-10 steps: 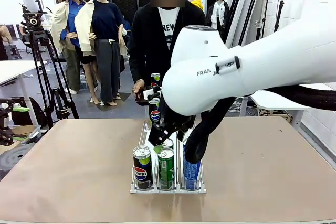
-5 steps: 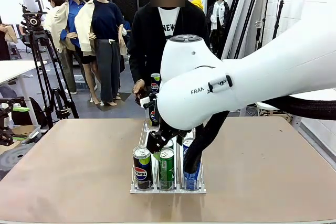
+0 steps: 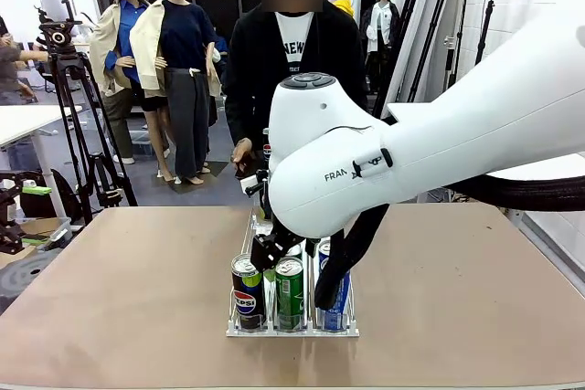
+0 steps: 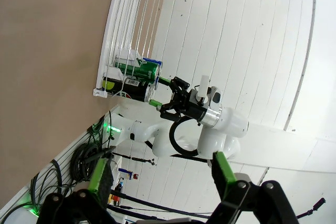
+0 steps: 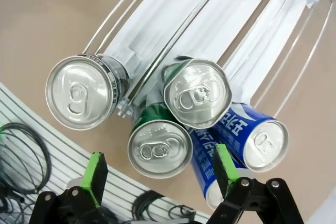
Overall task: Retrieve and hand over the desired beverage to the person.
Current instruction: Pick up another can of the same type that the person held from the Automatic Can Dispenser.
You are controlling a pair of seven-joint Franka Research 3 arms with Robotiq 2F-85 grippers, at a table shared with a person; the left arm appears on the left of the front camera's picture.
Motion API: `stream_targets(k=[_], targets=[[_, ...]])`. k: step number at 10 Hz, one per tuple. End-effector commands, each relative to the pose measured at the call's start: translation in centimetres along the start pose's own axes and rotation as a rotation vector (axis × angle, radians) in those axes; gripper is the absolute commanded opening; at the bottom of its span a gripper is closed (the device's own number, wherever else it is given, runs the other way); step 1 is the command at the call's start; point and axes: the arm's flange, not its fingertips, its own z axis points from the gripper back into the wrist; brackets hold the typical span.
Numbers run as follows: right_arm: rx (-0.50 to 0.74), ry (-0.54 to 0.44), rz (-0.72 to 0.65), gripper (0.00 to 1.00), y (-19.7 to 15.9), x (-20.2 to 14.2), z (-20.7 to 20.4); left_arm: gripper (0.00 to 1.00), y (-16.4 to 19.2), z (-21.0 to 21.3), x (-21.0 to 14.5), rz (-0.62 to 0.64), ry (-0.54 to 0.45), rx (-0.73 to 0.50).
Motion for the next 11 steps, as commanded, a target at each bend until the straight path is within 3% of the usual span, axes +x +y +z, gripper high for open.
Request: stream_targets(k=[1,11], targets=[[-0.031,0.007,-0.018,1.00,1.0,1.0,-0.8,1.00,-0.1,0.1,-0.4,-0.001,0.001,0.006],[-0.046,0.071,-0.053,1.00,0.1,1.6,-2.8,1.00,-0.1,0.1,-0.4,-0.001,0.001,0.006]])
